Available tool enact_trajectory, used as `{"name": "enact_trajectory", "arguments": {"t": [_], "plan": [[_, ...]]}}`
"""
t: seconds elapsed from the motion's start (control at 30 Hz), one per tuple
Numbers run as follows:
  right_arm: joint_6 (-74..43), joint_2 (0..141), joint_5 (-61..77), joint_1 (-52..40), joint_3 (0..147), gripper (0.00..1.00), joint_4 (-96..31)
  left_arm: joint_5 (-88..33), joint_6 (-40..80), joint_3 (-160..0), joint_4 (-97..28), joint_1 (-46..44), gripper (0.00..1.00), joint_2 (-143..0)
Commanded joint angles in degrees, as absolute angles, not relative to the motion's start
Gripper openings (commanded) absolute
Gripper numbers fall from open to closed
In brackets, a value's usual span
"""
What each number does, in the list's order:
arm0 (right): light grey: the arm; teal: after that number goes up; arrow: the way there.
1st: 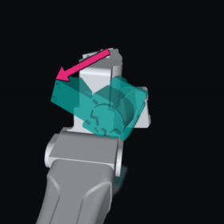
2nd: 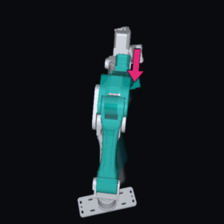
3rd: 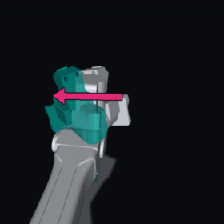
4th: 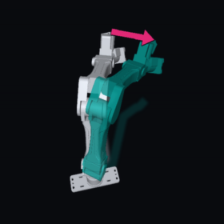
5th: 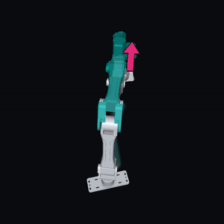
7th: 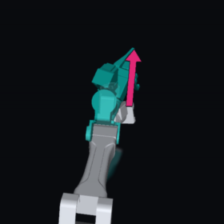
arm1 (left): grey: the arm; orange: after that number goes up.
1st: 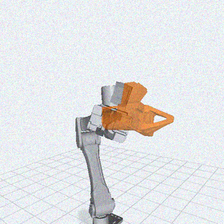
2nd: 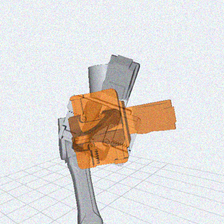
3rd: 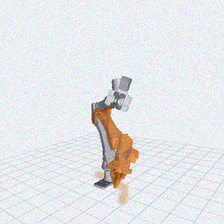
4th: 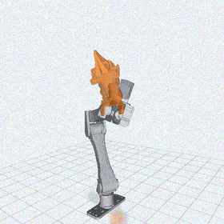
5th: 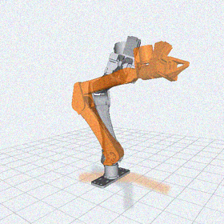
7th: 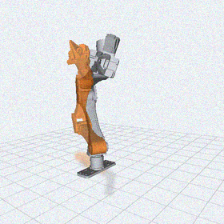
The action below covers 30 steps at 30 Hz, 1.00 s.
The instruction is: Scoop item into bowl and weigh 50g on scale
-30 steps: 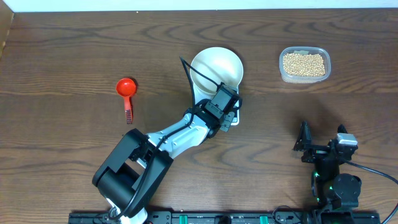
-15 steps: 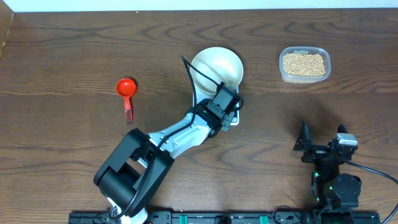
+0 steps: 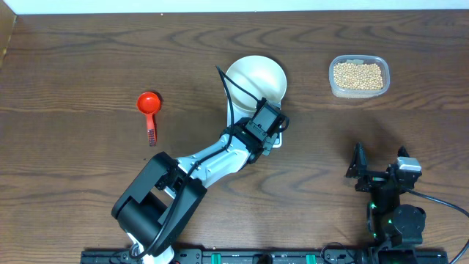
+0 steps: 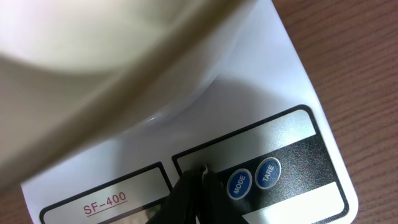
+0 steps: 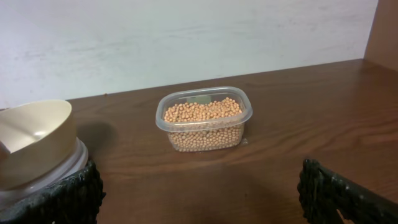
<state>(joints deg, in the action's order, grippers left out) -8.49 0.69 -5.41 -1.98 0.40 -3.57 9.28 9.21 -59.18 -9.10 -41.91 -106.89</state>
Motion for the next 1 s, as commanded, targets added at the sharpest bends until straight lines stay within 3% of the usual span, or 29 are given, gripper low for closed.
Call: {"name": "enact_trajectory", "arguments": {"t": [0.0,0.97], "plan": [[-8.05,0.32,-5.67,-2.46,0.30,0.99,-3.68,7.42,10.17,-55.44,-12.80,-42.35,0.06,-112.31],[-8.05,0.32,-5.69,-2.46,0.30,0.99,-3.68,6.44,11.03,-55.40,-10.00,-42.35,0.07,-112.33]]}}
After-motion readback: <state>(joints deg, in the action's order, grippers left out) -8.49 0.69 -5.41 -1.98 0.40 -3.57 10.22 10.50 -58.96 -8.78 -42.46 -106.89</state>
